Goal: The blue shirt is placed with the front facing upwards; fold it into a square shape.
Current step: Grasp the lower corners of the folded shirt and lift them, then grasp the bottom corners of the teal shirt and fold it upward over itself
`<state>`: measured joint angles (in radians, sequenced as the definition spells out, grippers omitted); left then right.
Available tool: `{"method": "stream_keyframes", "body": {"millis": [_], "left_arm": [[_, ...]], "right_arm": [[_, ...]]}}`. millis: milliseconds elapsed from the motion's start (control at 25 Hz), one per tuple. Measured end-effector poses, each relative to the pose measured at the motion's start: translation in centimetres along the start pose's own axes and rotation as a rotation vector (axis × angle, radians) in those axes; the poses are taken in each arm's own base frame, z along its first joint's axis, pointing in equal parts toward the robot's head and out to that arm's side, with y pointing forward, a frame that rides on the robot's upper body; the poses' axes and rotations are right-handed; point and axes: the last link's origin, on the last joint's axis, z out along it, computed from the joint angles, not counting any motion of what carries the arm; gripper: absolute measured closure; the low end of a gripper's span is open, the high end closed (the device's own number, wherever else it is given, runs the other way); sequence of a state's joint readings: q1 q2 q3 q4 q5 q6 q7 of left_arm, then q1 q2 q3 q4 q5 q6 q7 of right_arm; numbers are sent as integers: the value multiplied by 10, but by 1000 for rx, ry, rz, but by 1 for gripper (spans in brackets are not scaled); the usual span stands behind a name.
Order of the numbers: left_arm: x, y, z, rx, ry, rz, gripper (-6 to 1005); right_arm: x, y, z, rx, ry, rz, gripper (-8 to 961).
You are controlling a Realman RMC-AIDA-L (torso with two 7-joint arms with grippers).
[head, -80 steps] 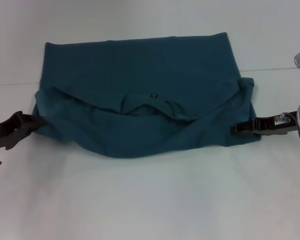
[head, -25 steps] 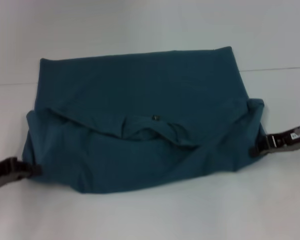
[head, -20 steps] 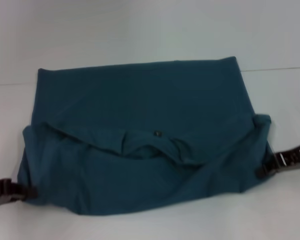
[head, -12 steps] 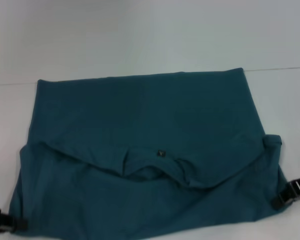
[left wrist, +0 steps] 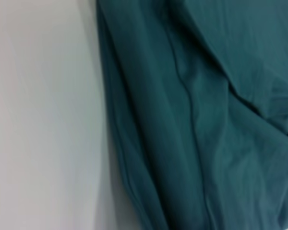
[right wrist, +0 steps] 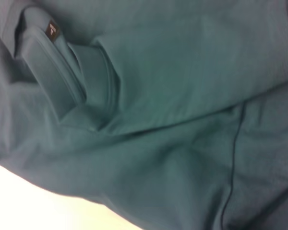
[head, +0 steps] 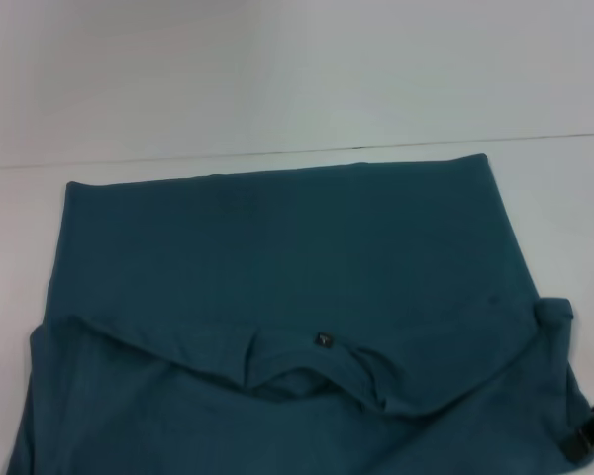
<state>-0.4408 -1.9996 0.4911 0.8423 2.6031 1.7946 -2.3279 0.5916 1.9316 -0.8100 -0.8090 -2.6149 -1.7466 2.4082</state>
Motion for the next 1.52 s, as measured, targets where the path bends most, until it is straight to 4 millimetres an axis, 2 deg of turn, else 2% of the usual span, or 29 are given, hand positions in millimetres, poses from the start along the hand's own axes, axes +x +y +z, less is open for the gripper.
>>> {"method": "stream_keyframes", "body": {"millis": [240,920,1120,1320,1520], "left_arm": [[-6,-5,-3,38,-48,-11,965],[-23,-6,-5,49,-152,-17,966],[-22,-3,-6,21,-150,7,965],[6,20,-12,-93,-60,103,965],[47,31,-11,-70,10,116,965]], "right_arm": [[11,-2,5,23,78,-13,918],[26,8,8,-56,153,-36,919],[27,10,8,-92,128,-55,919],[1,12,-6,-125,-45,-90,919],[-26,-5,-24,-50,-260,0,919]]}}
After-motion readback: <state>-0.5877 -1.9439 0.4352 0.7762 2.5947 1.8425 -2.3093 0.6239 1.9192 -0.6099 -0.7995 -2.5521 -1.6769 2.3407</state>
